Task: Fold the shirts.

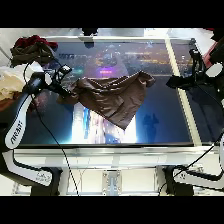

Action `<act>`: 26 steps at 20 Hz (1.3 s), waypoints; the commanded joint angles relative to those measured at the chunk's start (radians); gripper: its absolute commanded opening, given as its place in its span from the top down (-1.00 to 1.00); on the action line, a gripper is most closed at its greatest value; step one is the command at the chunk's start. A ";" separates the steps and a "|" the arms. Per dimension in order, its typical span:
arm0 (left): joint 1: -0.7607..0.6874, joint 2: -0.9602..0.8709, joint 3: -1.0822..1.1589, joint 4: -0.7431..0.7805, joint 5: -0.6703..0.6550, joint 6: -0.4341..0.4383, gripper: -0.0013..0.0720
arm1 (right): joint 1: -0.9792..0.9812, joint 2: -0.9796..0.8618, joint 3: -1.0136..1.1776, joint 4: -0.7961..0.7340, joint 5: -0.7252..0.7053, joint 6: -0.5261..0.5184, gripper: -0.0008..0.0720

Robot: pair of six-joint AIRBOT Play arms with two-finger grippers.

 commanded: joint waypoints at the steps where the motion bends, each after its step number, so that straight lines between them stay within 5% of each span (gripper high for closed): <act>1: 0.002 -0.022 -0.002 -0.066 0.075 0.057 -0.60 | 0.000 0.001 0.000 0.050 0.005 0.002 -0.50; 4: 0.002 -0.060 -0.002 -0.061 0.046 0.057 -0.45 | 0.000 0.001 0.000 0.069 0.007 0.002 -0.50; 7: 0.002 -0.070 0.002 -0.051 0.085 0.056 0.77 | 0.001 0.001 0.000 0.109 0.064 0.002 -0.50; 8: 0.002 -0.070 0.006 -0.051 0.108 0.055 0.92 | 0.007 0.001 -0.001 0.117 0.116 0.002 -0.50; 13: 0.002 -0.070 0.080 -0.051 0.101 -0.019 0.92 | 0.132 0.070 -0.293 0.137 0.152 0.036 -0.36; 15: 0.002 -0.070 0.114 -0.051 0.059 -0.019 0.92 | 0.170 0.122 -0.507 0.277 -0.004 0.064 -0.37; 17: 0.002 -0.070 0.132 -0.051 0.031 -0.019 0.92 | 0.180 0.156 -0.683 0.564 -0.140 0.050 -0.61; 20: 0.002 -0.070 0.132 -0.052 0.029 -0.019 0.92 | 0.243 0.161 -0.847 0.918 -0.263 -0.030 -0.61; 26: 0.002 -0.070 0.132 -0.051 0.006 -0.034 0.92 | 0.520 0.146 -0.892 0.977 -0.564 -0.007 -0.60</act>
